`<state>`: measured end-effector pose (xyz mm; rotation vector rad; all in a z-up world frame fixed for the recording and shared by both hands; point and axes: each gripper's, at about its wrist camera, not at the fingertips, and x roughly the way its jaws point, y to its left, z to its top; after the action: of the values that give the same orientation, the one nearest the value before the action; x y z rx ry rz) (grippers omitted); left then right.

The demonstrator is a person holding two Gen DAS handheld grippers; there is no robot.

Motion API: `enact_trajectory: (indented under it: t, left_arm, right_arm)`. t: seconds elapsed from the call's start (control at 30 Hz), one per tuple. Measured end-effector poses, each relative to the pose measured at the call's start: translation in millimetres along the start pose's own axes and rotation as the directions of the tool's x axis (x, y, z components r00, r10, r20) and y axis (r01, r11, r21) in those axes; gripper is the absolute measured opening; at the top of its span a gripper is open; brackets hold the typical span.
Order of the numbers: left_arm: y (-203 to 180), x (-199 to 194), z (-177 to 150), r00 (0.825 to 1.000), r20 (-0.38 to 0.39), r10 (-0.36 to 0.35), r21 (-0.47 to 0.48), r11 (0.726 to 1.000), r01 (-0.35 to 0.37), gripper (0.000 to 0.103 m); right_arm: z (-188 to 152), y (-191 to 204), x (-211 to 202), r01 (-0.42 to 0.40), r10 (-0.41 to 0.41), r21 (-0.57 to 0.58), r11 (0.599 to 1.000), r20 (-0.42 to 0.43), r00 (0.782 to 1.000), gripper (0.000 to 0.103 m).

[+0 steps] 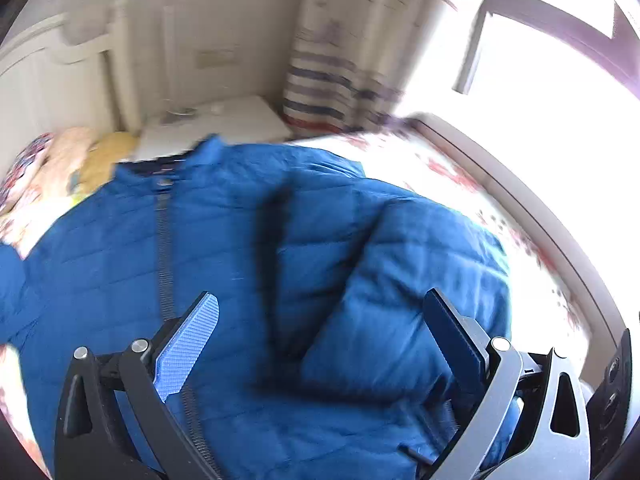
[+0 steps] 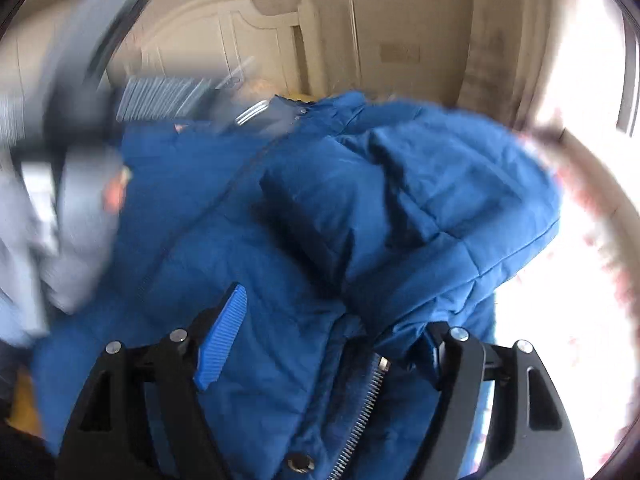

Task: Fold large clothes

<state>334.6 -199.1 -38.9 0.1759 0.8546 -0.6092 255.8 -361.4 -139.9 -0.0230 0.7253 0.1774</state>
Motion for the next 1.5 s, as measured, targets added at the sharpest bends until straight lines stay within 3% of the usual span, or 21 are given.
enact_trajectory:
  t: [0.07,0.2,0.27,0.37,0.5,0.53,0.57,0.63,0.73,0.8,0.83,0.87,0.93,1.0,1.13,1.23,1.27,1.3,1.33,1.37,1.5]
  left_arm:
    - [-11.2,29.2,-0.8,0.997,-0.071,0.026,0.052,0.998,-0.023,0.098]
    - [-9.0,76.6,-18.2,0.988,-0.147,0.04,0.082,0.996,-0.028,0.093]
    - [-6.5,75.7,-20.1,0.991,-0.133,-0.01,0.052,0.999,0.017,0.057]
    - [-27.2,53.6,-15.8,0.994,-0.061,0.095,0.15,0.985,-0.085,0.026]
    - [-22.8,26.9,12.6,0.979,0.025,0.202,0.226,0.953,-0.202,0.024]
    - [-10.8,24.7,24.4,0.965,0.047,0.257,0.21,0.942,-0.261,0.024]
    - [7.7,18.1,38.2,0.935,0.086,0.345,0.175,0.918,-0.355,0.024]
    - [39.6,11.4,60.4,0.918,0.097,0.385,0.076,0.916,-0.393,0.024]
    - [69.3,-15.6,64.5,0.932,0.118,0.343,-0.063,0.939,-0.338,0.024]
    - [51.9,-38.6,44.5,0.972,0.14,0.187,-0.047,0.982,-0.182,0.027]
    - [37.9,-39.6,39.0,0.981,0.139,0.139,-0.006,0.99,-0.139,0.035]
    - [14.0,-41.1,27.2,0.986,0.137,0.097,0.07,0.992,-0.107,0.062]
    - [-23.3,-39.0,7.0,0.99,0.139,0.031,0.193,0.98,-0.058,0.099]
    - [-60.3,-19.7,-10.2,0.996,0.084,-0.004,0.318,0.948,-0.023,0.099]
    - [-95.5,30.3,-23.8,0.996,0.012,0.09,0.422,0.902,-0.086,0.095]
    - [-102.2,68.0,-28.3,0.982,-0.038,0.183,0.481,0.865,-0.143,0.072]
    - [-102.8,75.7,-32.0,0.976,-0.026,0.218,0.507,0.844,-0.175,0.056]
    - [-104.5,76.6,-33.3,0.969,0.014,0.245,0.524,0.824,-0.216,0.049]
    - [-104.1,67.7,-32.7,0.973,0.031,0.228,0.517,0.83,-0.21,0.036]
    - [-95.6,54.8,-25.0,0.984,0.047,0.174,0.467,0.866,-0.176,0.03]
    - [-26.7,-13.6,26.1,0.978,0.19,0.08,0.226,0.966,-0.123,0.027]
  right_arm:
    - [-9.3,-11.7,-12.1,-0.019,0.014,0.116,0.993,0.042,0.999,0.071]
    - [-35.1,-57.5,-25.7,-0.183,0.165,0.38,0.907,0.08,0.983,0.068]
    - [-43.0,-63.5,-33.9,-0.185,0.163,0.388,0.903,0.09,0.983,0.068]
    - [-45.8,-70.0,-44.2,-0.172,0.134,0.4,0.9,0.122,0.983,0.068]
    - [-42.6,-78.6,-45.6,-0.156,0.107,0.431,0.889,0.136,0.985,0.068]
    - [-43.2,-80.8,-50.0,-0.152,0.101,0.432,0.889,0.139,0.985,0.069]
    - [-41.3,-81.4,-51.7,-0.15,0.097,0.428,0.892,0.142,0.985,0.069]
    - [-37.3,-79.0,-51.6,-0.147,0.097,0.407,0.902,0.141,0.985,0.069]
    - [-31.0,-69.2,-48.2,-0.147,0.102,0.379,0.914,0.136,0.985,0.07]
    - [-30.5,-62.0,-44.1,-0.155,0.112,0.366,0.918,0.135,0.985,0.07]
    - [-29.3,-57.1,-42.0,-0.153,0.114,0.353,0.923,0.131,0.985,0.07]
    - [-29.8,-51.6,-39.1,-0.149,0.113,0.338,0.929,0.125,0.986,0.07]
    - [-30.9,-47.0,-32.5,-0.12,0.091,0.324,0.938,0.106,0.99,0.07]
    - [-34.3,-46.5,-27.8,-0.107,0.081,0.336,0.936,0.09,0.993,0.07]
    - [-38.6,-49.1,-32.1,-0.095,0.076,0.331,0.939,0.07,0.995,0.07]
    - [-45.9,-52.3,-41.4,-0.05,0.034,0.323,0.945,0.056,0.998,0.07]
    - [-49.1,-55.4,-44.5,-0.044,0.027,0.332,0.942,0.054,0.998,0.07]
    - [-51.3,-58.0,-46.4,-0.039,0.022,0.339,0.94,0.053,0.998,0.07]
    - [-54.1,-61.9,-49.0,-0.029,0.011,0.348,0.937,0.052,0.999,0.07]
    - [-56.0,-64.6,-50.7,-0.021,0.004,0.353,0.936,0.051,0.999,0.07]
    - [-61.3,-76.9,-53.5,0.007,-0.024,0.369,0.929,0.04,0.999,0.07]
